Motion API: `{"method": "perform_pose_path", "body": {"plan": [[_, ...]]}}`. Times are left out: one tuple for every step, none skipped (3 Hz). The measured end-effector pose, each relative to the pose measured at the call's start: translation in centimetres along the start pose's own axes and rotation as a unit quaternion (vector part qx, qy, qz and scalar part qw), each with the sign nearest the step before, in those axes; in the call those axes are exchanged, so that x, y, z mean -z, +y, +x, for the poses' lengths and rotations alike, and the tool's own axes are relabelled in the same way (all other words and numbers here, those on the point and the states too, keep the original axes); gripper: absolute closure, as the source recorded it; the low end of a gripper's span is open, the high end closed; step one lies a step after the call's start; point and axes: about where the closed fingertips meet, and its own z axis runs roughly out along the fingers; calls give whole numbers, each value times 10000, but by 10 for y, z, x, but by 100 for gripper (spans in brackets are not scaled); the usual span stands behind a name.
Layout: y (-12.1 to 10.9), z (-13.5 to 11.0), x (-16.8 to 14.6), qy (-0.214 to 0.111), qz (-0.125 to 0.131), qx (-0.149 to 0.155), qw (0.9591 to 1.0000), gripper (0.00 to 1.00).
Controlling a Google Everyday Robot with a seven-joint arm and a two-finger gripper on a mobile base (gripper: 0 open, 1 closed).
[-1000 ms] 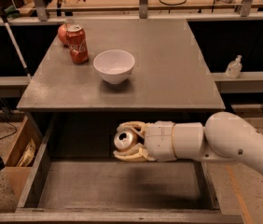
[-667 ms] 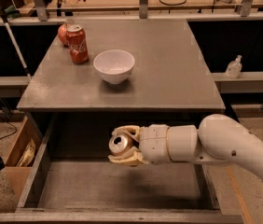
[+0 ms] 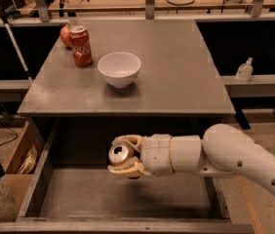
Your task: Place orange can into top drawer
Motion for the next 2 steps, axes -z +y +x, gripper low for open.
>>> {"method": "perform_pose_path", "body": {"plan": [[3, 4, -9, -17, 11, -180, 9998, 100], [4, 12, -17, -40, -6, -316, 9995, 100]]}}
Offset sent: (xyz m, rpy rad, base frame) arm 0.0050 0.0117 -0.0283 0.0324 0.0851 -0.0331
